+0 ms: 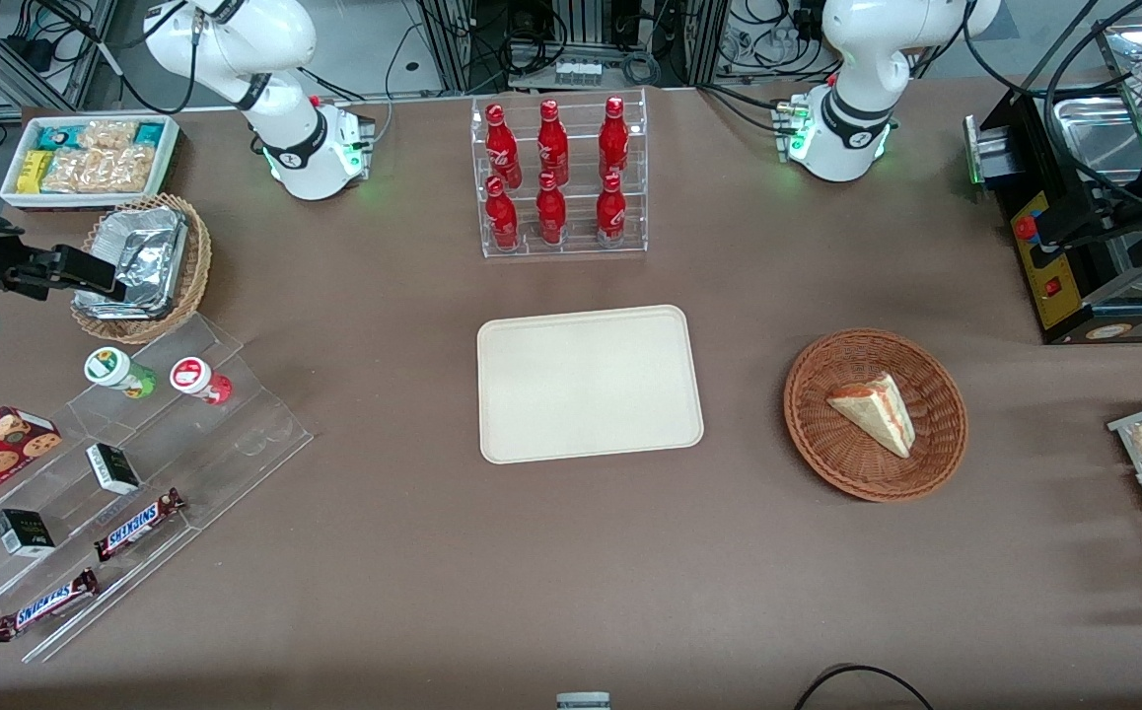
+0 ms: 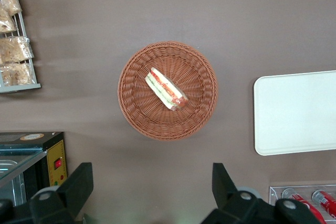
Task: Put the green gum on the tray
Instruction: 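Move the right gripper over the green-labelled gum jar on the acrylic rack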
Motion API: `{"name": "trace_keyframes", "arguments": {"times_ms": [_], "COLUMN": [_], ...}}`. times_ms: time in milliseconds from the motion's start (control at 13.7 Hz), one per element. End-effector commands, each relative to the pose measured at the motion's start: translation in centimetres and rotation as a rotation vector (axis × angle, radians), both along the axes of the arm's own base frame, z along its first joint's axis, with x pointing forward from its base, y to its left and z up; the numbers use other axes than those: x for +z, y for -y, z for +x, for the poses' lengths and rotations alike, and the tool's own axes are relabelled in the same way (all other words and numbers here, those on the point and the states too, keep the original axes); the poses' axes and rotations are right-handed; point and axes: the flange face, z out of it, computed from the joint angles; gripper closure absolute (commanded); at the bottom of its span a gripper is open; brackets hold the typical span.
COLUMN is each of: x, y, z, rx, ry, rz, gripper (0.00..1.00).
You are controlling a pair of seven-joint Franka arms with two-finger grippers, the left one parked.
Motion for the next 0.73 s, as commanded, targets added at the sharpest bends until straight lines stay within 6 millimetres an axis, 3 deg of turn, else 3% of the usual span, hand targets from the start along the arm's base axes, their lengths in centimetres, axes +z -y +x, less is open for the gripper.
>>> {"name": "trace_keyframes", "arguments": {"times_ms": [0,220,512,659], "x": [0.8,0.3,-2.8,-4.5], "y": [-0.2,-0.4,0.5,3.0], "z": [0.3,0.5,0.1,0.3], "rx": [-0.019,-0.013,0.010,0.088], "ry": [0.001,-0.008,-0.026,0.002], "rz": [-0.013,-0.020,-0.019,-0.005], "gripper": [0.00,0.00,0.00,0.00]}}
